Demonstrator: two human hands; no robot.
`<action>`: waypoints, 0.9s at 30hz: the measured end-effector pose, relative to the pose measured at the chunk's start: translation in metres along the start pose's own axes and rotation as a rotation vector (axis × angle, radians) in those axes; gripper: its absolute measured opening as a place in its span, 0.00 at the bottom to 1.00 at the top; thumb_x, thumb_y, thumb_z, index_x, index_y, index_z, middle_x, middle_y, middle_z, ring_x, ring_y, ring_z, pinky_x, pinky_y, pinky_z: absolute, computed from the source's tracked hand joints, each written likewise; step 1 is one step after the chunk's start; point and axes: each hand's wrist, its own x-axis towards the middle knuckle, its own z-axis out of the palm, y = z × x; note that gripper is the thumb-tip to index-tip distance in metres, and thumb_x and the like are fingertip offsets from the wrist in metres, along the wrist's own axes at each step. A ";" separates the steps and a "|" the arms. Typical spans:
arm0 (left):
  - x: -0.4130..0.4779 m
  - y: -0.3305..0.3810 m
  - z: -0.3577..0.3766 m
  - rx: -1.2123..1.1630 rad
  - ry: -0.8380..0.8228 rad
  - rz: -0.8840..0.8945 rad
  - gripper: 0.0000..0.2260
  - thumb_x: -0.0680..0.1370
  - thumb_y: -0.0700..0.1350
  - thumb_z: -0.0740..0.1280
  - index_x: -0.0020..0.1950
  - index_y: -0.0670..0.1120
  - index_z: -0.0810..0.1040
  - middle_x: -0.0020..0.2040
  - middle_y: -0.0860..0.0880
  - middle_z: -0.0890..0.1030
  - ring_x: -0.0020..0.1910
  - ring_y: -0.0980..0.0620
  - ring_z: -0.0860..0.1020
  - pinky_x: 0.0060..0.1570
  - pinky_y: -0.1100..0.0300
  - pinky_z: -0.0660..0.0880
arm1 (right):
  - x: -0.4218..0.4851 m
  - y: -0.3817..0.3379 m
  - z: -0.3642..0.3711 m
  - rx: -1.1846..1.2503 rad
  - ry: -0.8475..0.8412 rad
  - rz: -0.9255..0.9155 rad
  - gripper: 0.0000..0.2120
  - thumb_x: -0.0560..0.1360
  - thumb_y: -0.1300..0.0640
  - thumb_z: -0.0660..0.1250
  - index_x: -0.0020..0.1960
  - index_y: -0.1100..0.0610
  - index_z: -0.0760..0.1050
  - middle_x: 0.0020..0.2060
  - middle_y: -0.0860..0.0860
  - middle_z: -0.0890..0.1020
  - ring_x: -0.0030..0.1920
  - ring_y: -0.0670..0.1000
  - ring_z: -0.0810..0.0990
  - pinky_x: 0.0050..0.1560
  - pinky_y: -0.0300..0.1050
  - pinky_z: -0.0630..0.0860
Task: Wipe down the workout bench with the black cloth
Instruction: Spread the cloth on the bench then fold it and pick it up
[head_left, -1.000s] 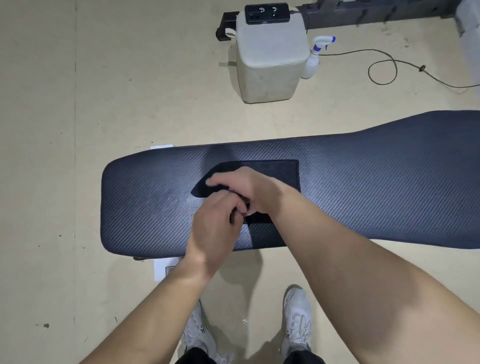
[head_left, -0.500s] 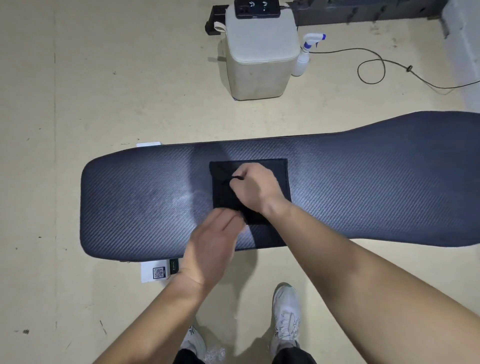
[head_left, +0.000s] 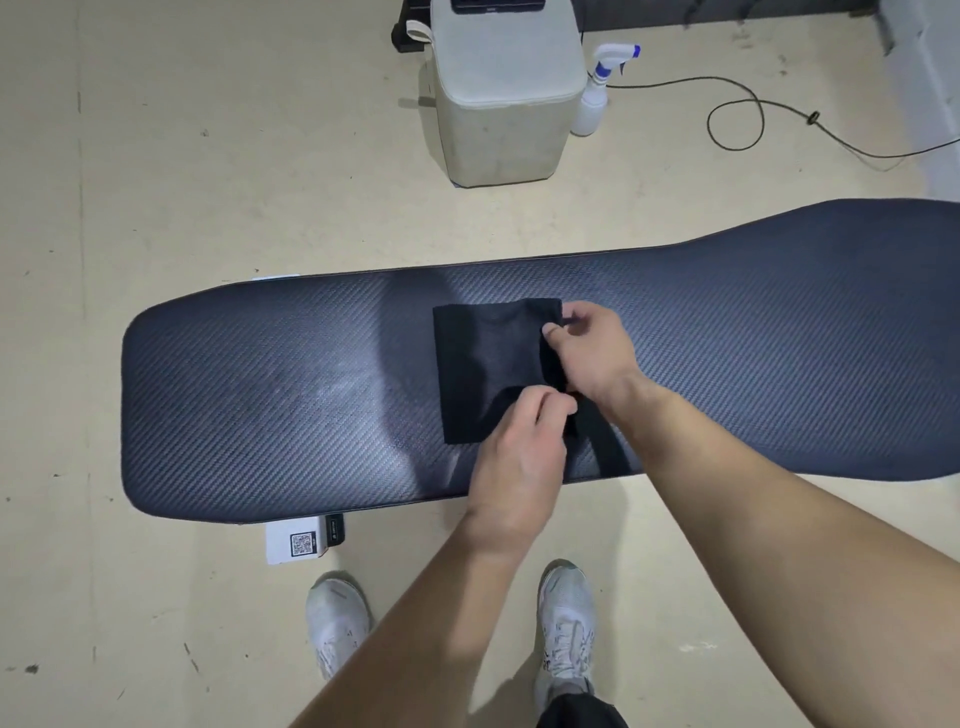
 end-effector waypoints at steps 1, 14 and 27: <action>0.001 0.001 0.002 -0.006 -0.018 -0.012 0.14 0.73 0.36 0.70 0.57 0.47 0.77 0.54 0.49 0.80 0.46 0.47 0.82 0.42 0.49 0.80 | 0.001 -0.001 0.001 -0.065 0.038 -0.020 0.03 0.78 0.57 0.66 0.47 0.52 0.78 0.39 0.50 0.84 0.42 0.52 0.83 0.46 0.46 0.78; 0.036 -0.042 -0.051 -0.443 0.145 -0.949 0.19 0.74 0.45 0.75 0.61 0.44 0.75 0.47 0.51 0.81 0.48 0.50 0.80 0.48 0.60 0.73 | -0.038 0.001 0.021 -0.314 0.110 0.306 0.18 0.66 0.46 0.76 0.49 0.57 0.78 0.43 0.53 0.83 0.46 0.58 0.83 0.45 0.49 0.80; 0.087 -0.052 -0.163 -1.081 -0.119 -1.064 0.09 0.74 0.40 0.71 0.54 0.41 0.82 0.56 0.41 0.84 0.55 0.43 0.82 0.57 0.47 0.80 | -0.051 -0.066 0.013 0.696 -0.120 0.442 0.02 0.79 0.59 0.67 0.50 0.52 0.76 0.39 0.53 0.84 0.36 0.53 0.83 0.29 0.42 0.76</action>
